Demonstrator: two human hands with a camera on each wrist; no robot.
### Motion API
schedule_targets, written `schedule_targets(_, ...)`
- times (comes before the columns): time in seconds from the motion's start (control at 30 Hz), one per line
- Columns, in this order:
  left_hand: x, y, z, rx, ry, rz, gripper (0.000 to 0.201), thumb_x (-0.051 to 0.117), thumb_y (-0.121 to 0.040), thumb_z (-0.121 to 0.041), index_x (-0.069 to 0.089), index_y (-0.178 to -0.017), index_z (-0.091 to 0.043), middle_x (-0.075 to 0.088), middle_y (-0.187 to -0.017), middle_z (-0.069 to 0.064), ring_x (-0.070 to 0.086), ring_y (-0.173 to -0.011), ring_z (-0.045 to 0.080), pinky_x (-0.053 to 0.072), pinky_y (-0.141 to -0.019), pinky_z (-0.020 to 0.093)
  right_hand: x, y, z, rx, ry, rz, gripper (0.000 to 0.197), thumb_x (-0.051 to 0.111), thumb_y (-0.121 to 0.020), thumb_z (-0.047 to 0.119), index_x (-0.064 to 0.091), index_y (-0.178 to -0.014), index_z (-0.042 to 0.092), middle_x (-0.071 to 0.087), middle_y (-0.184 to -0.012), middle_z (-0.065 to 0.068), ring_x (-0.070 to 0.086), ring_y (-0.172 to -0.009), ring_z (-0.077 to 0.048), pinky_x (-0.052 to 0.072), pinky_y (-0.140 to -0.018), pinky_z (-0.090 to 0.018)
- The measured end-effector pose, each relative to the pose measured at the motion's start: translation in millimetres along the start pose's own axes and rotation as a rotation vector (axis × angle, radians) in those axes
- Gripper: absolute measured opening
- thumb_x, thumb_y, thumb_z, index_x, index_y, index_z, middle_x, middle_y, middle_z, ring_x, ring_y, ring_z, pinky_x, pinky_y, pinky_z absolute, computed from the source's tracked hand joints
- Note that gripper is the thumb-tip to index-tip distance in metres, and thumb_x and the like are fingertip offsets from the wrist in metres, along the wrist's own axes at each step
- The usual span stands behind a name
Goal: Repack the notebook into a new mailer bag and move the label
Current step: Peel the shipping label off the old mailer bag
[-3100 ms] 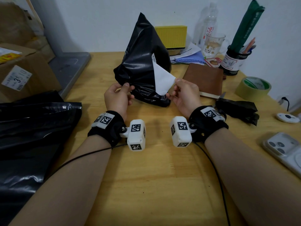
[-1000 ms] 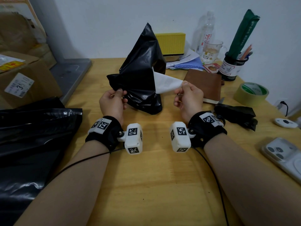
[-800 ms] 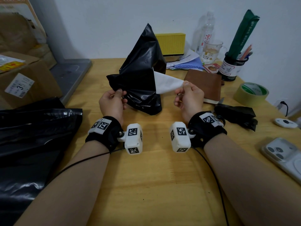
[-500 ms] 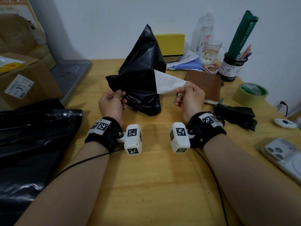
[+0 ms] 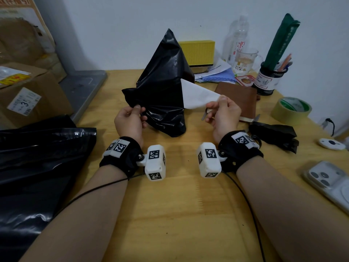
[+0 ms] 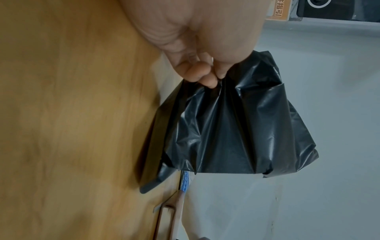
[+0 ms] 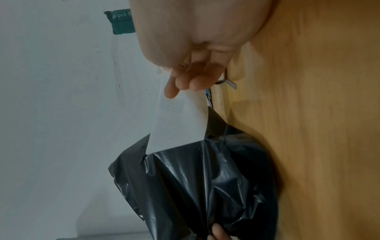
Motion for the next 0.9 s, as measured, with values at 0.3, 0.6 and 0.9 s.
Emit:
schedule_targets(0.3,-0.2,1.5,-1.0,-0.003,0.034,-0.006,0.006,0.058,-0.096,-0.008,0.055,-0.091,-0.011,0.068,-0.081,0.004,0.056,-0.051,0.011,0.039,-0.041,0.022,-1.3,-2.2,-1.1,0.008,-0.050,-0.042,0.030,0.038,-0.110,0.022,0.051,-0.129,0.004,0.069,-0.062,-0.002,0.046,-0.039,-0.014,0.045,-0.039,-0.024)
schedule_targets(0.6,-1.6,2.4,-2.7,-0.002,0.065,-0.020,0.009,0.056,-0.097,-0.007,0.051,-0.090,-0.011,0.065,-0.080,0.005,0.058,-0.050,0.011,0.037,-0.040,0.022,-2.7,-3.8,1.1,-0.023,-0.119,-0.090,0.033,0.036,-0.110,0.020,0.049,-0.128,-0.004,0.070,-0.063,-0.005,0.042,-0.034,-0.013,0.046,-0.040,-0.025)
schedule_targets(0.9,-1.3,2.5,-2.0,-0.024,0.074,-0.027,0.020,0.053,-0.098,-0.006,0.049,-0.080,-0.014,0.061,-0.078,0.004,0.058,-0.053,0.013,0.036,-0.040,0.023,-6.2,-5.6,2.4,-0.055,-0.123,-0.097,0.023,0.037,-0.110,0.021,0.051,-0.116,0.004,0.071,-0.066,-0.004,0.040,-0.034,-0.015,0.048,-0.042,-0.027)
Point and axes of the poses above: each hand's wrist, its own y-axis away from the middle knuckle, its own x-axis out of the palm, z = x × y, the point moved 2 cm from there along -y, towards the middle knuckle
